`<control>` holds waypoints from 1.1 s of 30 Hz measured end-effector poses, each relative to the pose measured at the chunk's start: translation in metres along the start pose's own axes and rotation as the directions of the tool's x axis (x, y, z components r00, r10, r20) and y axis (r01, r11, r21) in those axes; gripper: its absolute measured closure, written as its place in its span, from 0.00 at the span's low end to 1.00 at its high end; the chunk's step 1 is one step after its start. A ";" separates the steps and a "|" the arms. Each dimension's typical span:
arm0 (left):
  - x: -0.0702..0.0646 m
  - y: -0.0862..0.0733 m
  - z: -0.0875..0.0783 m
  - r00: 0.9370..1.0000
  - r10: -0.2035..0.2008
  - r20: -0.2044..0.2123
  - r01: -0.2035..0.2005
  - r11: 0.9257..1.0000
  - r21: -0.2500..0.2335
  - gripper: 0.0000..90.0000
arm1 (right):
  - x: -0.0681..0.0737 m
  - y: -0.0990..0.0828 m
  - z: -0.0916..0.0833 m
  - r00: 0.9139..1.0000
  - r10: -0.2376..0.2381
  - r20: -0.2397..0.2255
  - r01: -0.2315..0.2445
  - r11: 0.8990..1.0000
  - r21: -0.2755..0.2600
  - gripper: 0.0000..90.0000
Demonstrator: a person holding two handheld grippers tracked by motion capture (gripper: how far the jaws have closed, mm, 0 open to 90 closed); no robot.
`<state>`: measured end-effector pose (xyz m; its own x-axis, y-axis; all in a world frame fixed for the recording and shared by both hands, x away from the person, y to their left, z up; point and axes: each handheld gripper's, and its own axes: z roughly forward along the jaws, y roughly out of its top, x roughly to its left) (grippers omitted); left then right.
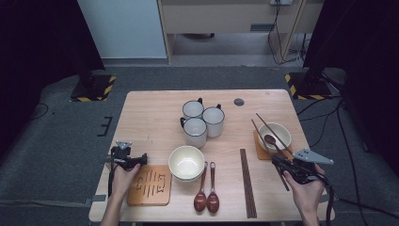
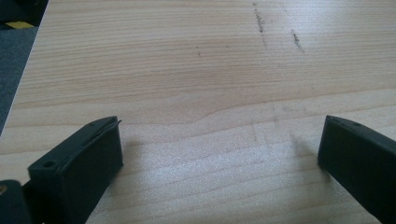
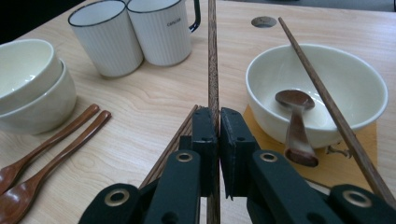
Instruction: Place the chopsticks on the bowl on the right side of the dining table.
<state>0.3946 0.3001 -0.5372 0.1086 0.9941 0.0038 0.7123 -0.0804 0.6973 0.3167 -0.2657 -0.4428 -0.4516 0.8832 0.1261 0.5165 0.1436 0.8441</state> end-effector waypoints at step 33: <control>0.000 0.000 0.000 1.000 0.000 0.000 0.000 1.000 0.000 0.00 | -0.015 0.046 -0.012 1.000 -0.012 -0.013 0.012 0.998 -0.058 0.95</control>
<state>0.3946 0.3001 -0.5372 0.1087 0.9941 0.0037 0.7122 -0.0805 0.6973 0.3386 -0.2780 -0.4001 -0.4674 0.8756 0.1223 0.4680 0.1276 0.8745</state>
